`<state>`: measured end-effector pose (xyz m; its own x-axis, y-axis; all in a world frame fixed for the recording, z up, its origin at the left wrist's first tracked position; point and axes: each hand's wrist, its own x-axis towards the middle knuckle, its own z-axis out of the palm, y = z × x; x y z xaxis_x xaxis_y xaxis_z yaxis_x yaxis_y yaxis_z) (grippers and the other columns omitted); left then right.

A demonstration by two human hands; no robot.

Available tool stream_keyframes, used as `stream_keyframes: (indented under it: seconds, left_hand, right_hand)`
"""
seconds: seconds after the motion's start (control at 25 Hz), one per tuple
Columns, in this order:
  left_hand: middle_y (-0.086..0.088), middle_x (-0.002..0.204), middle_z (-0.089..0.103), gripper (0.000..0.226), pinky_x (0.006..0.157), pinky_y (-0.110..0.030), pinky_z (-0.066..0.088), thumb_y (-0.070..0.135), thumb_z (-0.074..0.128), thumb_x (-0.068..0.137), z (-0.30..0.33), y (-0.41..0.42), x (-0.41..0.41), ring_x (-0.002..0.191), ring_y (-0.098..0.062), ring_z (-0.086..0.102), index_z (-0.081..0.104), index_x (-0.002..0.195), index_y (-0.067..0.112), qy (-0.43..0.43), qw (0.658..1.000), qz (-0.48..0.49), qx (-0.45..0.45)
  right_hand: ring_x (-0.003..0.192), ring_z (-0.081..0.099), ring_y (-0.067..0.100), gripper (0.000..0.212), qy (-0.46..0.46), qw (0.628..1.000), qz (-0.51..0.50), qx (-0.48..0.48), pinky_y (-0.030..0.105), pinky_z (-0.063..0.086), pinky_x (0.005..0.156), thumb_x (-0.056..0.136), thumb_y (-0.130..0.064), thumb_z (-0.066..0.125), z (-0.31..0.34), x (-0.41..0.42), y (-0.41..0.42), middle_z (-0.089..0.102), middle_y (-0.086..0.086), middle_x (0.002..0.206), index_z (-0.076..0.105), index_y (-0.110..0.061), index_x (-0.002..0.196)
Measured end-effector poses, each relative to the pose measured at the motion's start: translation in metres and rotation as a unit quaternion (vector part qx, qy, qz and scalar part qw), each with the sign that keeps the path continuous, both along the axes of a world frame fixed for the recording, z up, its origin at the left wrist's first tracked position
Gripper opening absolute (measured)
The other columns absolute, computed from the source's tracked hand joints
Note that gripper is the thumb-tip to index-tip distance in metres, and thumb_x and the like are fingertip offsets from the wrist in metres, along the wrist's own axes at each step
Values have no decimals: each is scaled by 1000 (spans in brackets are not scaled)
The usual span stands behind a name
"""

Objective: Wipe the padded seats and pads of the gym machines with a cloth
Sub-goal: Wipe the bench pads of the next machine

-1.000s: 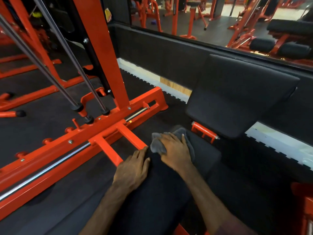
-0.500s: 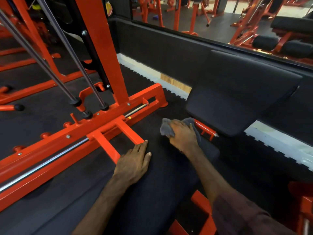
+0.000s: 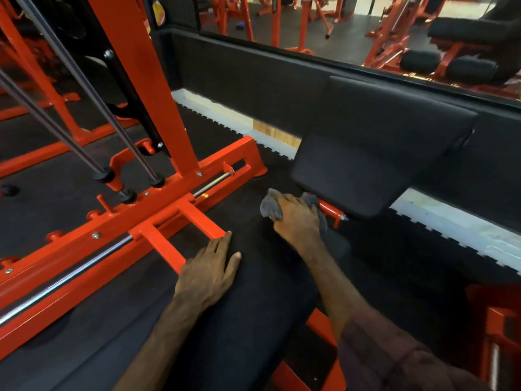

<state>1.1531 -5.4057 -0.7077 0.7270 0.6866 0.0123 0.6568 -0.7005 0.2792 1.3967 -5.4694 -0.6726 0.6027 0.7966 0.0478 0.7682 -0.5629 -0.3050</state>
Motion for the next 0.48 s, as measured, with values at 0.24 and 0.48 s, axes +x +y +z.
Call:
stream_keyframes:
  seconds: [0.24,0.48]
  left_hand:
    - [3,155,49,78,99,-45,54,71,15,99,4,-1,5,132,-23,58,30,163,28,5,1000,5,9]
    - [5,157,48,74,101,-43,53,71,23,102,7,-3,0,135,-22,57,31,163,29,-15,1000,10,-8]
  right_hand:
    - [133,57,27,60,-25,995,83,42,54,38,116,86,-30,58,2,-3,-33,62,-3,142,55,-30,146]
    - [140,49,30,64,11,1000,-19,-9,52,44,112,96,-34,62,11,19,-64,52,-5,153,40,-39,156]
